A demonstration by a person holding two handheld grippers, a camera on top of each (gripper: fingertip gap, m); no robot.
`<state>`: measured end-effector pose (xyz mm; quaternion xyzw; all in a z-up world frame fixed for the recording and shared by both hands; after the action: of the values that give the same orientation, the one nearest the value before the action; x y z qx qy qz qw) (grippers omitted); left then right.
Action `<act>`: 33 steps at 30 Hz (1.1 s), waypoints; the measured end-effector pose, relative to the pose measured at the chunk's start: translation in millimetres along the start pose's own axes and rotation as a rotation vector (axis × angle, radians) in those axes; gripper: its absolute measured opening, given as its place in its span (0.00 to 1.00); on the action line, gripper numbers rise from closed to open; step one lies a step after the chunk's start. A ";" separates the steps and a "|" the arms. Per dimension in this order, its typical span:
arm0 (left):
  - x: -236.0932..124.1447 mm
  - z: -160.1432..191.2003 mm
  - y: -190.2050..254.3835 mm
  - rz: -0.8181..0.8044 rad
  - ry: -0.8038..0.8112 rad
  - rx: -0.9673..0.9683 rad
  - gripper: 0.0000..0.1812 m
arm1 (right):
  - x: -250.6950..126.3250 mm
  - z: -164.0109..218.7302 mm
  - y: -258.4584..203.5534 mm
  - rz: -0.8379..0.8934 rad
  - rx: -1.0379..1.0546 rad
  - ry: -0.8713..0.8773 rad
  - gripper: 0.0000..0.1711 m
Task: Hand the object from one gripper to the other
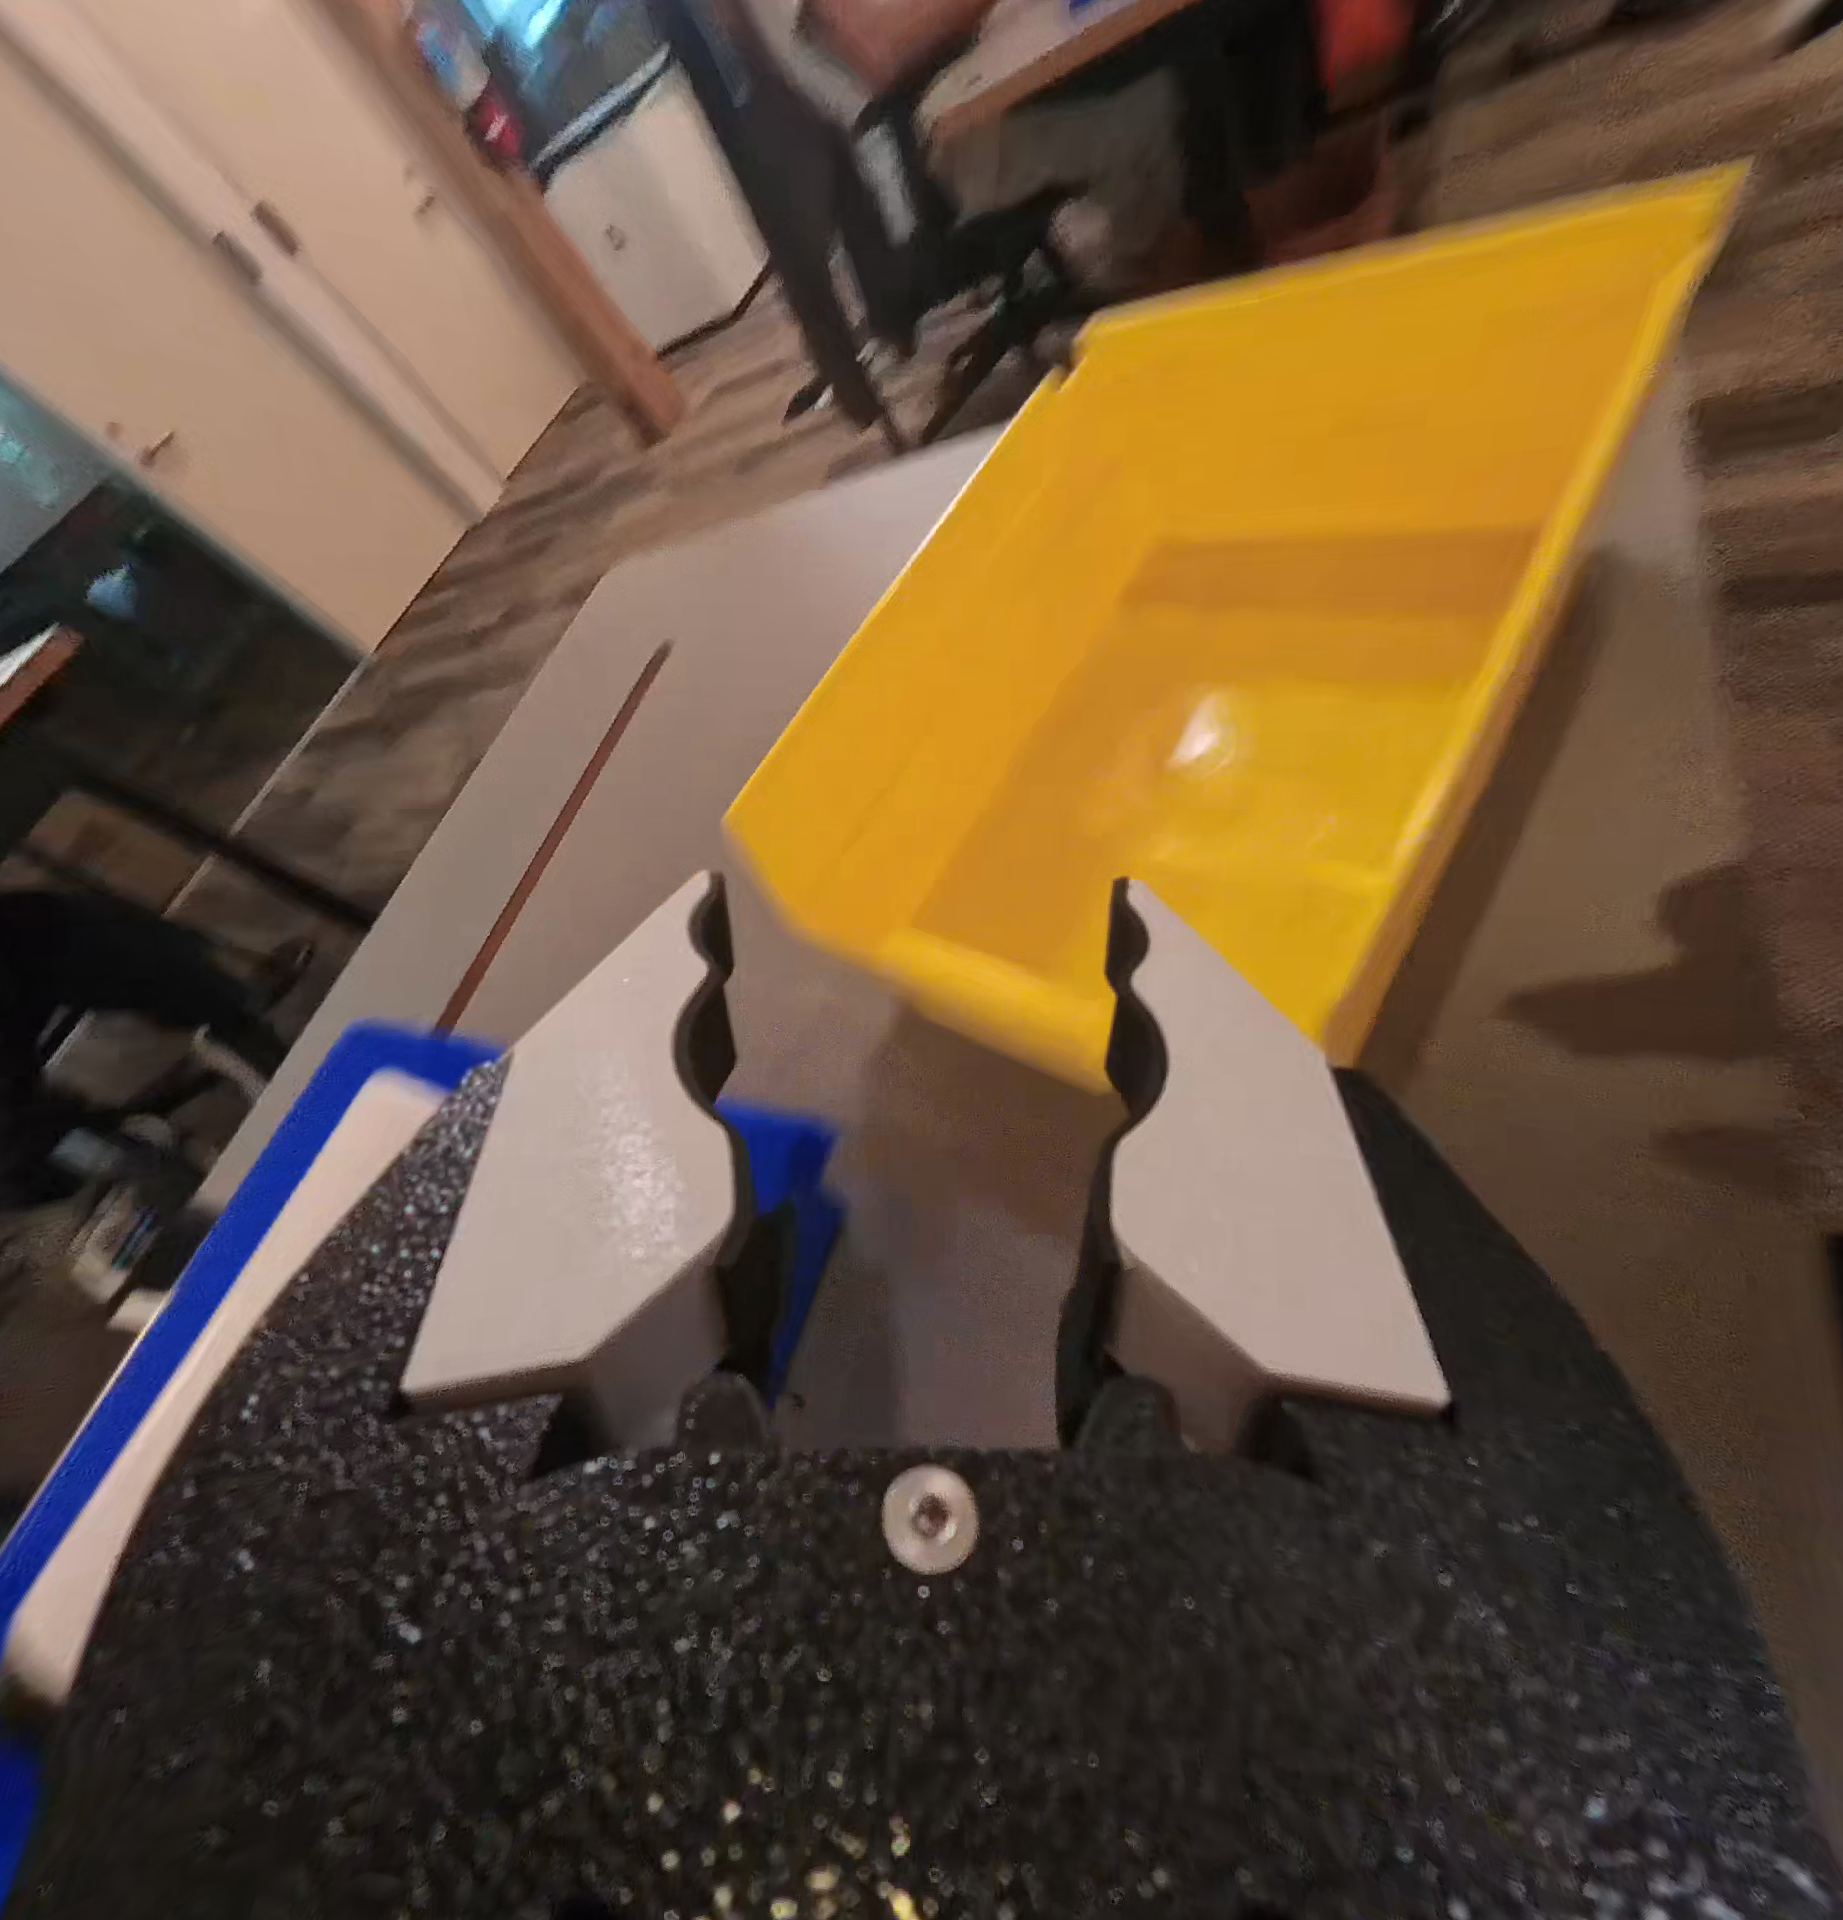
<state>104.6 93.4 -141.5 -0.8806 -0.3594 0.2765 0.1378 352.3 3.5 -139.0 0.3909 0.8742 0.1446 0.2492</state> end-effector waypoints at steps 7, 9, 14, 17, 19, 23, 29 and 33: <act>7.6 97.8 -57.4 -0.036 -0.532 0.215 0.32 | 68.8 -0.3 -26.7 -0.184 -0.287 -0.199 0.34; 9.2 110.9 -62.9 -0.011 -0.628 0.256 0.24 | 86.6 3.7 -26.8 -0.253 -0.355 -0.297 0.29; -0.6 112.8 -71.8 0.047 -0.676 0.364 0.09 | 100.5 13.9 -27.0 -0.447 -0.626 -0.492 0.09; -21.7 115.5 -67.3 0.183 -0.682 0.400 0.07 | 89.0 20.2 -18.6 -0.600 -0.823 -0.450 0.08; -44.2 121.2 -62.4 0.258 -0.685 0.430 0.06 | 76.6 28.6 -4.9 -0.679 -0.904 -0.454 0.08; -103.9 145.3 -55.8 0.330 -0.739 0.526 0.05 | 61.2 60.5 42.7 -0.569 -1.116 -0.638 0.07; -198.6 200.6 -72.6 0.272 -1.001 0.712 0.07 | 55.3 90.6 91.7 -0.408 -1.509 -0.642 0.05; -241.5 217.9 -72.5 0.287 -1.009 0.700 0.07 | 69.8 94.3 108.4 -0.400 -1.526 -0.652 0.03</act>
<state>-205.7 -17.2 -192.1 -0.5839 -0.1466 0.7749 0.1926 430.5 132.5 -191.6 -0.0236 0.4744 0.5276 0.7043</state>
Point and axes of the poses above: each gripper's, where its closed fingertips meet, x out along the fingers, z out of its underside, y = z × x across the jaws, the point moved 7 cm from there along -x, back along the fingers, and after that the axes turned 2 degrees about -y, right-handed, at the moved point
